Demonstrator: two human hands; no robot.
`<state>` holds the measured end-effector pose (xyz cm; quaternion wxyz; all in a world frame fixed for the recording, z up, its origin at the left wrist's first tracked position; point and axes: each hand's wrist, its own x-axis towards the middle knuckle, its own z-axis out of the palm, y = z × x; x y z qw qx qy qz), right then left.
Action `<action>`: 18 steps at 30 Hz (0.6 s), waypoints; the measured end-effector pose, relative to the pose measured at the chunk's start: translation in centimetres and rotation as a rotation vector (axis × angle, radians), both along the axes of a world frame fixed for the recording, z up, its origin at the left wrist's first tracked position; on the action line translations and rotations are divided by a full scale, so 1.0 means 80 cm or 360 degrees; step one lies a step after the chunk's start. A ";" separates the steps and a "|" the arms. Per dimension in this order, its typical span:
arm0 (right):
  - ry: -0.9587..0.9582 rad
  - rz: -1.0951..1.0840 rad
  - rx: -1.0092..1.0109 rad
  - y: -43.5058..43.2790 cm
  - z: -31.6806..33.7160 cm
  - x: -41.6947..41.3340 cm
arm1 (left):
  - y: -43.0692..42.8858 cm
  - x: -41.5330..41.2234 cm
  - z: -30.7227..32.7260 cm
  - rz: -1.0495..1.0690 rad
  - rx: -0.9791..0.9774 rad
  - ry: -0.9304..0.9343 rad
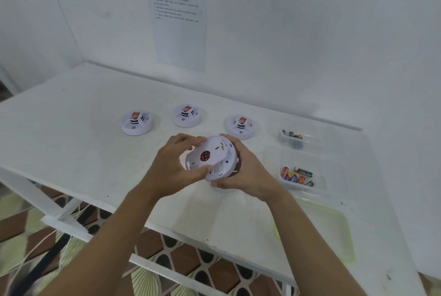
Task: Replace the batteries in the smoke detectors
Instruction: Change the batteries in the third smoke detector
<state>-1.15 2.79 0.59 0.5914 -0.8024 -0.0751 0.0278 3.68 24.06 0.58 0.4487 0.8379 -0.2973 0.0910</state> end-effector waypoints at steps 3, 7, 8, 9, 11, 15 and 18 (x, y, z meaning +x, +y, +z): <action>-0.0006 0.0008 0.0020 0.002 0.005 0.001 | -0.006 -0.004 0.004 -0.0003 0.0003 -0.0002; -0.0006 -0.0011 0.0036 0.004 0.007 0.001 | -0.009 -0.006 0.004 -0.0014 -0.0001 0.0031; -0.0004 -0.0023 0.0032 0.004 0.007 0.001 | -0.009 -0.006 0.005 -0.0013 0.0000 0.0052; -0.0001 -0.0031 0.0032 0.004 0.006 0.001 | -0.009 -0.006 0.006 -0.0015 0.0004 0.0072; 0.0006 -0.0037 0.0037 0.004 0.006 0.000 | -0.008 -0.007 0.007 -0.0029 0.0019 0.0097; 0.0007 -0.0036 0.0033 0.003 0.007 -0.003 | -0.012 -0.008 0.011 -0.0038 0.0040 0.0145; -0.0017 -0.0042 0.0005 0.002 0.009 -0.004 | -0.012 -0.011 0.017 -0.0055 0.0048 0.0209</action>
